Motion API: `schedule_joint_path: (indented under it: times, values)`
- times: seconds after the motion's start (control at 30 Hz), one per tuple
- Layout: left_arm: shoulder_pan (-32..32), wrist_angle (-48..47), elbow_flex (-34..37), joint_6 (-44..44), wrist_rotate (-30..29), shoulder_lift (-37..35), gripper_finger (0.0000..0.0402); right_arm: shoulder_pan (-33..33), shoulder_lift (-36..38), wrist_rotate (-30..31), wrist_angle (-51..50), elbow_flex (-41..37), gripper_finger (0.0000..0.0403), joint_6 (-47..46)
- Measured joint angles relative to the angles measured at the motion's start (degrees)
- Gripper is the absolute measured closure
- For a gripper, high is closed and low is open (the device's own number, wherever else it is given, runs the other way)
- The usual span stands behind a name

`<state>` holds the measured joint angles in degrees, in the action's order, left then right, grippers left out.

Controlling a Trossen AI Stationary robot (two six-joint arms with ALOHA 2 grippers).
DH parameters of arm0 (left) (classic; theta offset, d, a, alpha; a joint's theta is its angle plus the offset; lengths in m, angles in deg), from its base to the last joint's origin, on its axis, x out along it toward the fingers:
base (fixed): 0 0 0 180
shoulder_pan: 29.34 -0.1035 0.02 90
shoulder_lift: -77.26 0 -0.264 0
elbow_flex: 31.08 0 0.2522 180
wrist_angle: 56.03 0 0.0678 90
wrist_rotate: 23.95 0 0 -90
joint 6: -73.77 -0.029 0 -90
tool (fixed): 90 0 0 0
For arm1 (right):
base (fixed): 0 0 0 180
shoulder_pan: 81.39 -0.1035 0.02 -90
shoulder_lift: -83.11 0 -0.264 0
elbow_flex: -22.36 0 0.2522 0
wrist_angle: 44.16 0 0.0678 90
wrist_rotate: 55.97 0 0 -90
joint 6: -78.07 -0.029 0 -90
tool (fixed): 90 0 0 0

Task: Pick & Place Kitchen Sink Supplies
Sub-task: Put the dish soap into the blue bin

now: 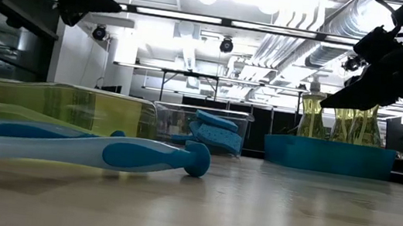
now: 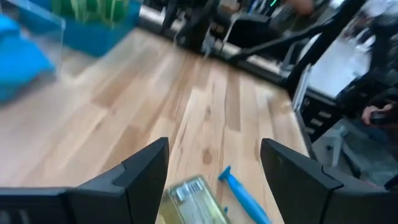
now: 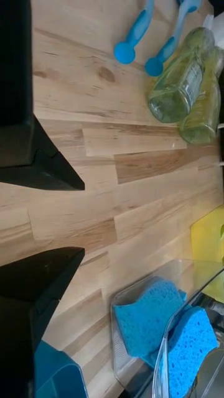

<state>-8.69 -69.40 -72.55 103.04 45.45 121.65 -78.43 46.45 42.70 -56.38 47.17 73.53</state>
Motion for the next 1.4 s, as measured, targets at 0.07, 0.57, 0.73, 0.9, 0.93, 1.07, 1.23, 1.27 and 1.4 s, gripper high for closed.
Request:
schedule_joint_path:
  times: [0.07,0.57,0.73,0.9,0.93,1.07,1.23,1.27,1.4]
  values:
    - [0.0,-4.4,-3.4,3.1,0.3,3.3,0.0151,0.0,0.0,0.0,0.0,0.0,0.0252,0.0]
    - [6.5,-23.1,-20.6,22.1,9.1,21.7,0.0151,0.0,0.0,0.0,-4.0,0.0,0.0252,-3.0]
    - [13.6,-23.4,-21.5,31.7,6.3,25.0,0.0151,0.0,0.0,0.0,-5.2,0.0,0.0252,-3.2]
    - [20.6,-23.4,-21.5,42.4,4.7,29.3,0.0151,0.0,0.0,0.0,-5.2,0.0,0.0252,-3.4]
    - [21.7,-23.4,-21.5,44.5,4.7,30.1,0.0151,0.0,0.0,0.0,-5.2,0.0,0.0252,-3.4]
    - [24.4,-24.2,-21.5,50.5,4.6,32.4,0.0151,0.0,0.0,0.0,-5.1,0.0,0.0252,-3.6]
    - [24.3,-29.2,-21.5,53.8,1.4,32.7,0.0151,0.0,0.0,0.0,-4.1,0.0,0.0252,-3.6]
    - [23.9,-30.6,-21.6,54.0,1.2,32.7,0.0151,0.0,0.0,0.0,-4.0,0.0,0.0252,-3.5]
    - [23.1,-40.6,-24.3,57.9,1.8,32.7,0.0151,0.0,0.0,0.0,-3.9,0.0,0.0252,-3.5]
